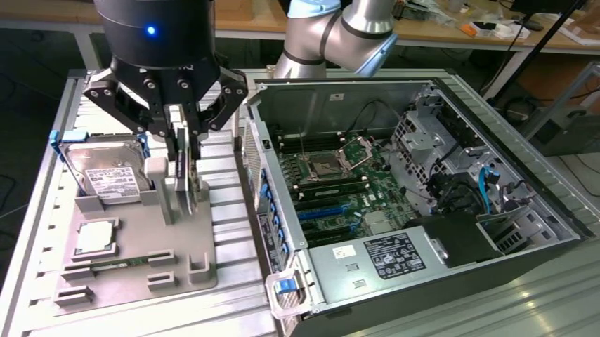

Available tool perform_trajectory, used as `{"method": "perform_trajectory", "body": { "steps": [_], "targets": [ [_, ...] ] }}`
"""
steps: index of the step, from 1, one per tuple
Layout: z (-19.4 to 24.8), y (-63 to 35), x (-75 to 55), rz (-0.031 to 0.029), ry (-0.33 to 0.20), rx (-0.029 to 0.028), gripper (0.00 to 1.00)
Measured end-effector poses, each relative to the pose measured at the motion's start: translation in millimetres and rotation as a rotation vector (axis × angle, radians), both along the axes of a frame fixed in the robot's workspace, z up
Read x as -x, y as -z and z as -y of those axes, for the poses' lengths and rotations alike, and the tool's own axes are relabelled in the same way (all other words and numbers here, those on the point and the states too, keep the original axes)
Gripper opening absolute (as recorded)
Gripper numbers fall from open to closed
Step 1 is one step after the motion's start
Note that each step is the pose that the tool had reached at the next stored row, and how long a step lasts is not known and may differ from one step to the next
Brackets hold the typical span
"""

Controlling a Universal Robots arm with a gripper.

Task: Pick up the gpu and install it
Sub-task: 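Pick up the gpu and move the gpu toward the slot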

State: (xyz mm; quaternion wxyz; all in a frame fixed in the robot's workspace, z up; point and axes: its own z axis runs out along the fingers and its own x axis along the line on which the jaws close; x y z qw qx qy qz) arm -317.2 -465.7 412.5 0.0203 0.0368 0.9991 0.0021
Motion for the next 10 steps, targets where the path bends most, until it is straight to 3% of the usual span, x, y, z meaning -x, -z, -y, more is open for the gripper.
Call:
{"method": "perform_trajectory", "body": {
  "steps": [10],
  "targets": [
    [0.0, -9.0, 0.4, -0.0001, 0.0, 0.0004, 0.27]
  ]
}}
